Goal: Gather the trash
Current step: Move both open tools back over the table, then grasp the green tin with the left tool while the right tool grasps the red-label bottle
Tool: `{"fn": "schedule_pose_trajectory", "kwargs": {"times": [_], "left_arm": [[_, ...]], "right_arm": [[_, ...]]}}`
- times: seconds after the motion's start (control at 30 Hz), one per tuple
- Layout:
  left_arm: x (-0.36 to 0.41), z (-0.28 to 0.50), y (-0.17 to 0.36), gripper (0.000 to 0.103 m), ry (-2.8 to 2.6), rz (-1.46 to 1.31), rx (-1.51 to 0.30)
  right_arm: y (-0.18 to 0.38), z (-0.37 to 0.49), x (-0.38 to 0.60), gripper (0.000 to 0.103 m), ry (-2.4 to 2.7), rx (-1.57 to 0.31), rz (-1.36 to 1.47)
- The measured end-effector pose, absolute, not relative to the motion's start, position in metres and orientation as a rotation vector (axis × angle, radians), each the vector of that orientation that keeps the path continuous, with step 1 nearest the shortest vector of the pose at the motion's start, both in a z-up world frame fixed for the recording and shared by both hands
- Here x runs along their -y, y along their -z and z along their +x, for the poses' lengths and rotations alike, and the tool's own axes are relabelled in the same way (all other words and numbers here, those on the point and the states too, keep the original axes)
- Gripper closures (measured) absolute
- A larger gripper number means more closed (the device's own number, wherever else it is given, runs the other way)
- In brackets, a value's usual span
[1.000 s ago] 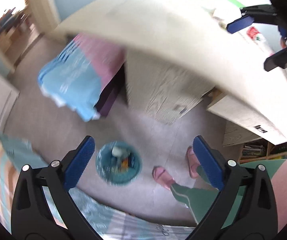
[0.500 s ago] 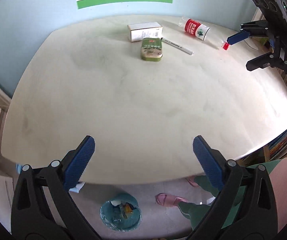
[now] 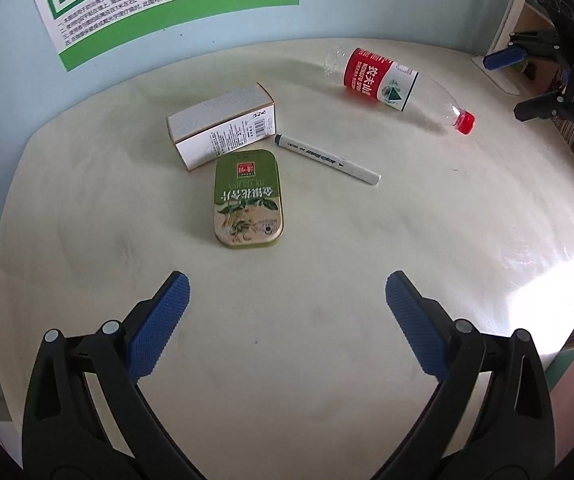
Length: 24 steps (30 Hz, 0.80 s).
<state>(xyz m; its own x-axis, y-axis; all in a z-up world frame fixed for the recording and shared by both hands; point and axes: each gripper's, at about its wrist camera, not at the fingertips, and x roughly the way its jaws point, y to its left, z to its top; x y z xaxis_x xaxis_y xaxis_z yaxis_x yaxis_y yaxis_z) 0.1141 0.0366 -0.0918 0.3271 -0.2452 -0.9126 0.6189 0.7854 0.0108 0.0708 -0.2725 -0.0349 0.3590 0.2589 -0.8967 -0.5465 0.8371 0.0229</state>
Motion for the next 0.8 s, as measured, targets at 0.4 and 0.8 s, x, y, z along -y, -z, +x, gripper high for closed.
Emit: {"fn": "schedule_pose_trajectory", "kwargs": {"times": [0.4, 0.8], "left_arm": [[-0.009, 0.187, 0.143, 0.007, 0.588, 0.43, -1.174], [-0.015, 0.221, 0.173, 0.027, 0.571, 0.4, -1.223]], "right_arm": [[0.082, 0.15, 0.303, 0.015, -0.514, -1.144, -0.278], [0.129, 0.195, 0.295, 0.017, -0.524, -1.191, -0.244]]}}
